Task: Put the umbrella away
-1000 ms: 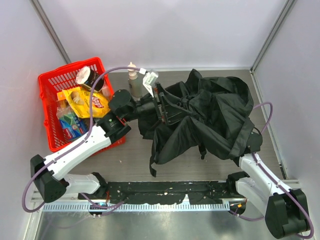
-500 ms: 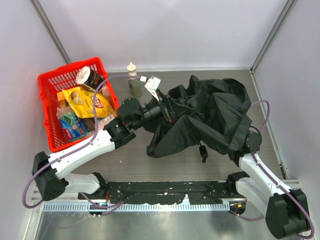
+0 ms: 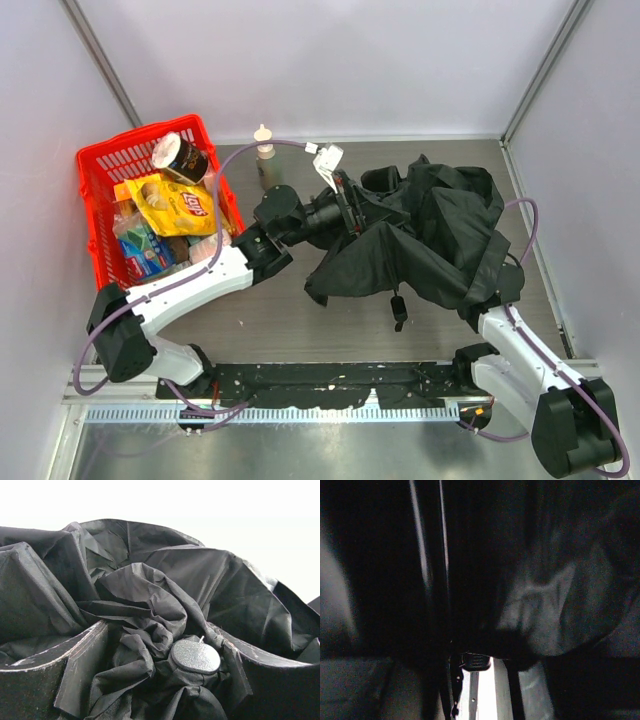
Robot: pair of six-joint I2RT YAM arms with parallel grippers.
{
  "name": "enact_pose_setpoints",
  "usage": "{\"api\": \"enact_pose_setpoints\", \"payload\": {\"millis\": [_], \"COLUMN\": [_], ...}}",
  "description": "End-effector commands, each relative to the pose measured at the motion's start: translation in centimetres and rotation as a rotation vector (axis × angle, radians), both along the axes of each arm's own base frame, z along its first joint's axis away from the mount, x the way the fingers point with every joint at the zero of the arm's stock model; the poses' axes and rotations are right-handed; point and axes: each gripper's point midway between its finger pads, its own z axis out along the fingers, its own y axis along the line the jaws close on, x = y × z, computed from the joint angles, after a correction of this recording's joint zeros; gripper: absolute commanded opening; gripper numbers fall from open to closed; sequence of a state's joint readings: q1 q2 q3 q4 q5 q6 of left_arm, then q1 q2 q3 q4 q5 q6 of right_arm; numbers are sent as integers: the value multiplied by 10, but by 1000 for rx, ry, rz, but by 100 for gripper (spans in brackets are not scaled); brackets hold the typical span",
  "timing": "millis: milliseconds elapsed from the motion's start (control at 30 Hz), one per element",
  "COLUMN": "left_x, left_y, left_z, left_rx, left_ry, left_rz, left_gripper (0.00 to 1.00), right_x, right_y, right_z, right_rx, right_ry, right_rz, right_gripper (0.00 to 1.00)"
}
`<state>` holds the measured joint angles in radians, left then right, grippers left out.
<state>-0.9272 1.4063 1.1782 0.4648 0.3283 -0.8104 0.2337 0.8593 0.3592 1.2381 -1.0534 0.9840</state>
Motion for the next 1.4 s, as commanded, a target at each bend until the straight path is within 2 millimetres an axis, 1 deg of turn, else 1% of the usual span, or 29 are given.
{"api": "enact_pose_setpoints", "payload": {"millis": [0,100,167,300,433,467,500,533,567,600,633,667,700,733,767,800,833,867,900,933,967,1000,1067,1100,1133,1167,1233,1300,1367], "left_x": [-13,-21,-22,-17,-9,-7,-5,-3,0,5,7,16,26,30,34,39,42,47,53,59,65,69,78,81,83,86,93,102,109], "left_y": [-5,-7,-8,-2,16,24,29,37,44,53,63,74,89,101,115,127,140,153,166,181,192,198,206,210,212,215,212,207,203], "left_z": [20,28,27,29,36,40,40,43,43,44,46,42,43,42,43,42,41,40,35,30,24,19,2,-3,-10,-15,-28,-33,-38], "left_rx": [-63,-92,-82,-61,-63,-67,-65,-70,-62,-56,-51,-34,-28,-20,-18,-12,-3,5,21,42,72,108,192,215,243,263,314,300,262], "left_ry": [-56,-70,-73,-110,-196,-218,-235,-247,-260,-265,-270,-263,-252,-243,-248,-253,-266,-264,-245,-214,-192,-174,-113,-76,-45,-5,56,130,195], "left_rz": [-75,-124,-133,-83,42,75,111,151,190,241,288,365,455,516,581,642,699,769,837,918,981,1023,1089,1119,1141,1164,1172,1135,1081], "left_gripper": [72,92,88,35,10,4,0,0,0,0,0,0,0,0,0,0,0,0,0,0,0,0,0,0,0,0,0,0,0], "right_x": [-50,-50,-50,-48,-29,-23,-16,-5,13,28,44,53,65,69,77,78,83,83,84,86,87,88,85,84,80,76,60,34,17], "right_y": [-9,-8,-8,-8,-10,-10,-12,-12,-17,-20,-27,-32,-40,-44,-52,-55,-61,-64,-66,-75,-80,-90,-96,-97,-90,-84,-63,-38,-25], "right_z": [66,66,66,66,61,53,53,40,38,20,16,-1,-7,-31,-37,-55,-62,-79,-79,-97,-97,-109,-104,-92,-84,-63,-37,-15,4], "right_rx": [123,119,117,120,140,122,137,105,107,63,58,17,3,-56,-63,-104,-101,-140,-147,-193,-202,-236,-282,-300,-312,-316,-320,-316,-305], "right_ry": [-487,-482,-484,-461,-363,-325,-294,-221,-197,-55,-8,94,142,253,293,372,427,502,518,601,633,684,674,622,578,482,353,255,201], "right_rz": [28,33,35,29,-54,-84,-122,-165,-265,-324,-418,-473,-554,-588,-650,-673,-724,-739,-756,-817,-850,-912,-939,-937,-886,-840,-691,-510,-413], "right_gripper": [1,1,1,1,1,2,16,25,41,49,56,58,61,61,62,62,62,62,62,62,62,62,61,59,54,52,49,48,48]}}
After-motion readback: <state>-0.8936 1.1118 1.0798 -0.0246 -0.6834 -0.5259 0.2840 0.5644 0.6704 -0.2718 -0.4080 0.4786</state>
